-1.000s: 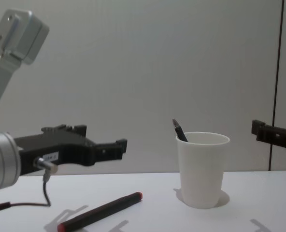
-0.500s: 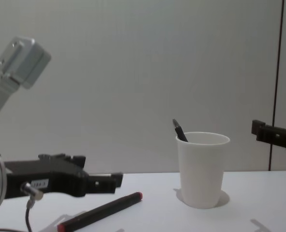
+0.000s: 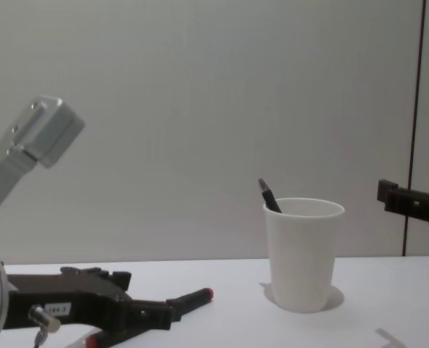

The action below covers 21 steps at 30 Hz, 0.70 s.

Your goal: Place the pen into the pen holder.

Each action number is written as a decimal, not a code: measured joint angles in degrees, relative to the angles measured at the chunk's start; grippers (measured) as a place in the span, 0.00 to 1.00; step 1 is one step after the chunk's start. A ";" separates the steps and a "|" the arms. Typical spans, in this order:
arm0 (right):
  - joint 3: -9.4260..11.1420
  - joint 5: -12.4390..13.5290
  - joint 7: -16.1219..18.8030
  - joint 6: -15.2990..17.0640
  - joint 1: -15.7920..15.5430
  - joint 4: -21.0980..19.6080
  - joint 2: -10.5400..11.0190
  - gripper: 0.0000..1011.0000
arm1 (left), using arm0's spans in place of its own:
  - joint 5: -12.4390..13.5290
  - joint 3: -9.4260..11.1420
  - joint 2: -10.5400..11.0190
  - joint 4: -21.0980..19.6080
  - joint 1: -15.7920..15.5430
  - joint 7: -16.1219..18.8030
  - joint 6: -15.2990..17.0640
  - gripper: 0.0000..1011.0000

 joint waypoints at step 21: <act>0.00 0.00 0.00 0.00 0.00 0.00 0.00 0.99 | -0.97 -0.13 -0.83 4.18 -1.61 -1.40 2.37 0.99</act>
